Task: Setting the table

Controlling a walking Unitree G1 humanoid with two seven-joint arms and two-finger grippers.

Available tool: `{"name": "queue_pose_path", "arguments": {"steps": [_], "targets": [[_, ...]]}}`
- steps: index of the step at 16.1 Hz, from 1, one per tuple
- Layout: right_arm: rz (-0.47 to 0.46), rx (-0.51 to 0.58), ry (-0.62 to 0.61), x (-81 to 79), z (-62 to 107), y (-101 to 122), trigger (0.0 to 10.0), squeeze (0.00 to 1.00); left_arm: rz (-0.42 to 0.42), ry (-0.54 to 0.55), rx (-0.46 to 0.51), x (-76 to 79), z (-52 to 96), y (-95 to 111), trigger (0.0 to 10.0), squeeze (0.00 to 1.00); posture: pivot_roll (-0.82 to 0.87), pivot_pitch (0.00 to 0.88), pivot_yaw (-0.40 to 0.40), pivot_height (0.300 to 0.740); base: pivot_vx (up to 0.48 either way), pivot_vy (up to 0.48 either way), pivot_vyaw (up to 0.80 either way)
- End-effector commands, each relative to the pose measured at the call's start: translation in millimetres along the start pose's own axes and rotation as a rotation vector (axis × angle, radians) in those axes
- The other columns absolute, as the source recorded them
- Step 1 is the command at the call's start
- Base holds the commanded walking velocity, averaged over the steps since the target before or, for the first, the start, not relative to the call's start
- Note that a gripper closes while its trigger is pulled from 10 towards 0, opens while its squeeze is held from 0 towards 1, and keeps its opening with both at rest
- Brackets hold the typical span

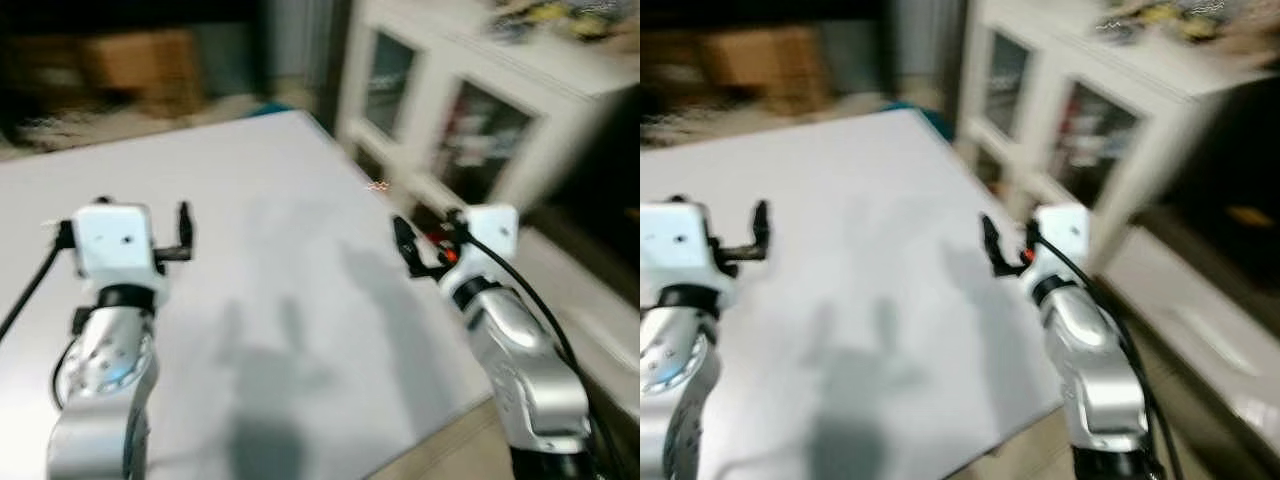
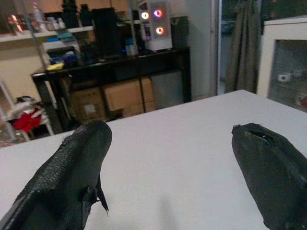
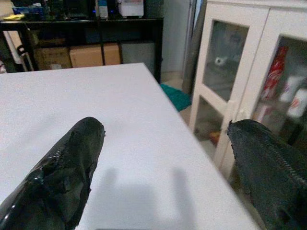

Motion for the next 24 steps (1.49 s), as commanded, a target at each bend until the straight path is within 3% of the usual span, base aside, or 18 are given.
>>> {"name": "queue_pose_path", "arguments": {"steps": [1,3,4,5,6,7,10,15,18,20,24], "targets": [[0.008,0.046,-0.027,4.8,8.5,8,10.0,1.00,0.015,-0.040,0.023,5.1,-10.3,0,10.0,1.00,0.08,0.000,0.034,0.740,0.000,0.000,0.80],[0.018,0.028,-0.031,6.1,15.1,4,10.0,1.00,0.002,-0.062,0.035,7.6,-17.6,2,10.0,1.00,0.05,0.000,0.068,0.740,0.000,0.000,0.80],[0.015,0.019,-0.018,3.8,18.1,4,10.0,1.00,-0.009,-0.166,-0.008,15.4,-19.2,-3,10.0,1.00,0.04,0.000,0.081,0.740,0.000,0.000,0.80],[0.015,0.012,-0.011,1.4,17.8,5,10.0,1.00,0.007,-0.221,0.003,19.0,-14.6,-5,10.0,0.90,0.04,0.000,0.074,0.740,0.000,0.000,0.80],[0.013,-0.006,-0.021,2.8,15.0,4,10.0,1.00,-0.004,-0.208,-0.032,19.0,-6.8,-15,10.0,0.13,0.05,0.000,0.037,0.740,0.000,0.000,0.80],[0.001,-0.016,-0.033,4.9,11.7,3,10.0,1.00,-0.025,-0.191,-0.065,19.1,-0.2,-23,10.0,0.00,0.06,0.000,0.022,0.740,0.000,0.000,0.80],[0.002,-0.011,-0.003,0.2,3.1,7,10.0,1.00,-0.016,-0.165,-0.085,18.1,8.2,-23,10.0,0.00,0.08,0.000,0.008,0.740,0.000,0.000,0.80],[0.002,-0.016,-0.022,1.5,1.8,6,10.0,1.00,-0.025,-0.148,-0.092,13.0,5.2,-24,10.0,0.00,0.07,0.000,0.010,0.740,0.000,0.000,0.64],[-0.022,-0.029,-0.061,2.1,-1.2,3,10.0,1.00,-0.020,-0.158,-0.098,16.1,7.0,-22,10.0,0.00,0.07,0.000,0.008,0.740,0.000,0.354,0.00],[0.024,-0.032,-0.014,-4.6,-4.1,4,10.0,1.00,-0.027,-0.155,-0.106,15.8,7.1,-24,10.0,0.00,0.08,0.000,0.002,0.740,0.000,0.403,0.00],[0.016,-0.039,0.003,-6.8,-5.5,3,10.0,1.00,-0.031,-0.137,-0.123,14.1,12.5,-24,10.0,0.00,0.09,0.000,-0.017,0.740,0.000,0.423,0.73]]}}
Point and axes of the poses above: a point about 5 cm out from each wrist's last joint towards the gripper, its own z axis pointing back from the gripper into the wrist, its own y axis along the axis of the wrist's last joint, x = y × z, the point moved 1 cm from there along -z, pointing out of the wrist towards the gripper, and after that the axes turned 11 degrees about -z, right-handed, at the moved point
